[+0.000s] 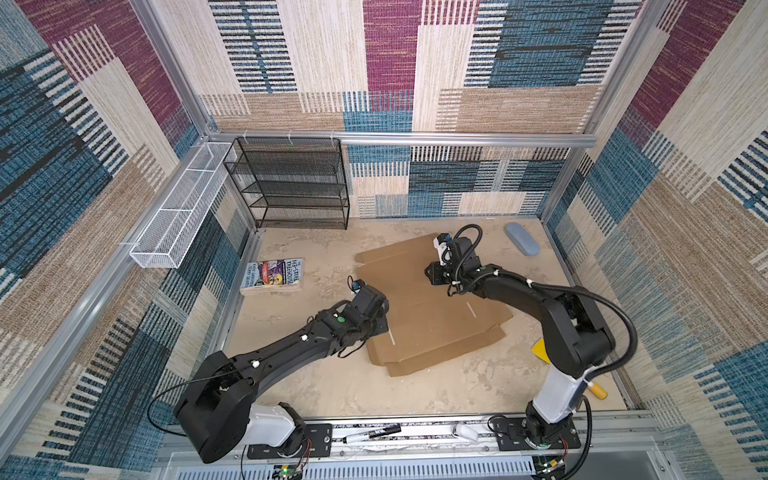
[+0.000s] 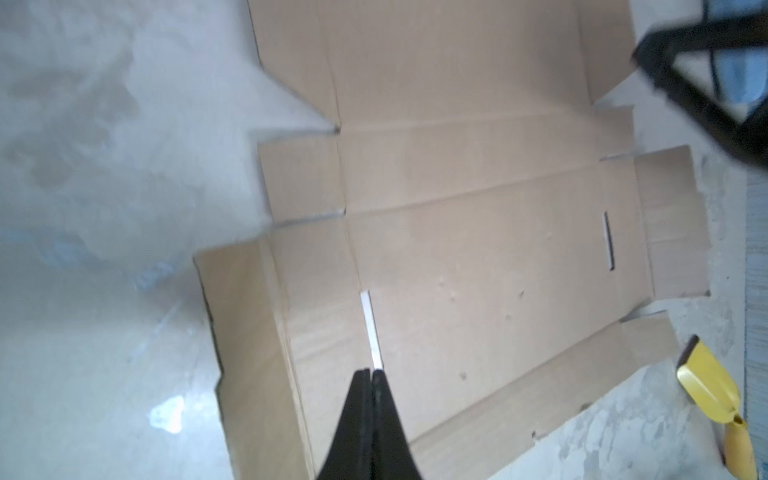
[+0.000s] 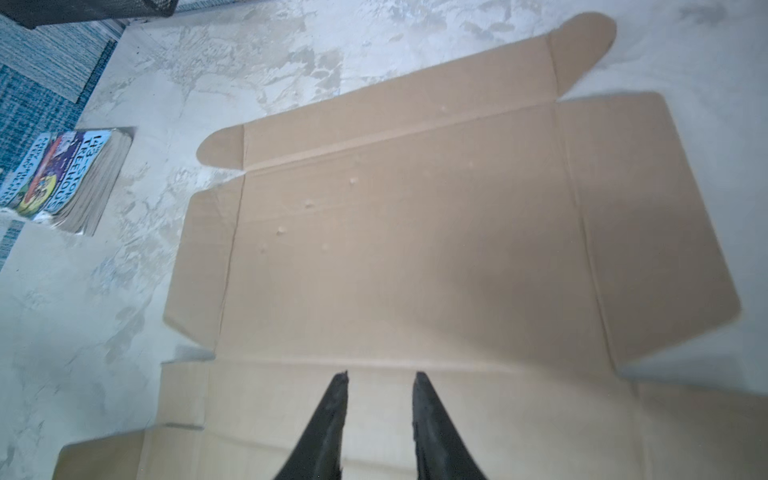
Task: Fold the paper box
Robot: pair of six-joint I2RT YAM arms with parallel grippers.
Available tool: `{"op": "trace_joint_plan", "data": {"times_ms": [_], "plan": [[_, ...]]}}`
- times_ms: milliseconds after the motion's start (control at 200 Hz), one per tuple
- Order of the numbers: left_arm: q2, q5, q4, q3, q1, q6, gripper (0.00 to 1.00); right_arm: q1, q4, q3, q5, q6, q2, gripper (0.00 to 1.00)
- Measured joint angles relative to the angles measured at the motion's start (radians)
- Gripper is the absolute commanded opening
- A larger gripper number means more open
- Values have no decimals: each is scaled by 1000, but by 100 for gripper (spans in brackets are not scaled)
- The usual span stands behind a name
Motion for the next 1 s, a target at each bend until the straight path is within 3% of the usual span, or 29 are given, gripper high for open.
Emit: {"op": "trace_joint_plan", "data": {"times_ms": [235, 471, 616, 786, 996], "plan": [[271, 129, 20, 255, 164, 185, 0, 47, -10, -258, 51, 109, -230, 17], [650, 257, -24, 685, 186, 303, 0, 92, 8, -392, 58, 203, -312, 14], [817, 289, -84, 861, 190, 332, 0, 118, 36, -447, 40, 246, -296, 13], [873, 290, -118, 880, 200, 337, 0, 137, 76, -460, 21, 274, -225, 13], [830, 312, -43, 746, 250, 325, 0, 140, 142, -452, -8, 287, -159, 13]]}}
